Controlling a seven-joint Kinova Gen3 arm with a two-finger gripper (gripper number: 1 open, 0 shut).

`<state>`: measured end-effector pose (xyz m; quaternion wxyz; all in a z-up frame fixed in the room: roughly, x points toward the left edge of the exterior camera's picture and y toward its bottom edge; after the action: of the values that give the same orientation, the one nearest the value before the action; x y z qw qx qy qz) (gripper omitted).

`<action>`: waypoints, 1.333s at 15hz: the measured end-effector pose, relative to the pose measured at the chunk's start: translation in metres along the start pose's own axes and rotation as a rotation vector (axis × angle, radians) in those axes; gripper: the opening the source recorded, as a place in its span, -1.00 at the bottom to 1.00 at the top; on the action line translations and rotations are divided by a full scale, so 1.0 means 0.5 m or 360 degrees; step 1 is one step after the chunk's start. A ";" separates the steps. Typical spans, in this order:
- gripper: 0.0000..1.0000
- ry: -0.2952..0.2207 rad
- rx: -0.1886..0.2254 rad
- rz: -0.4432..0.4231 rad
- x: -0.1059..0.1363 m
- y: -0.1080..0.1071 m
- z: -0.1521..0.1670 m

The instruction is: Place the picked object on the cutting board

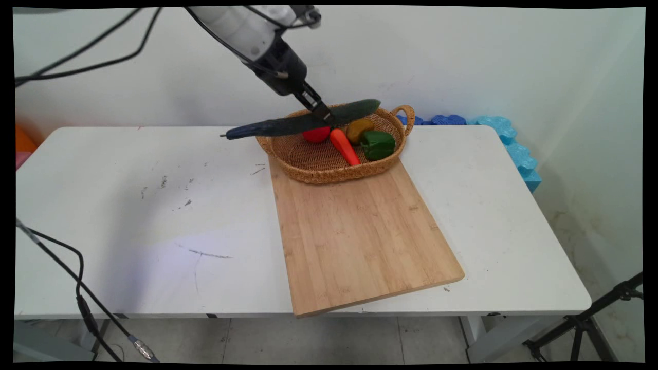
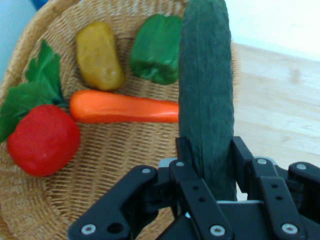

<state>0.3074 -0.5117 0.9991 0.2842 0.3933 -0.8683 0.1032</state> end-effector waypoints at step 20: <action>-1.00 -0.0037 -0.0127 0.0113 -0.122 0.173 0.117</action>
<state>0.2513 -0.4392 0.9201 0.2859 0.3519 -0.8883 0.0738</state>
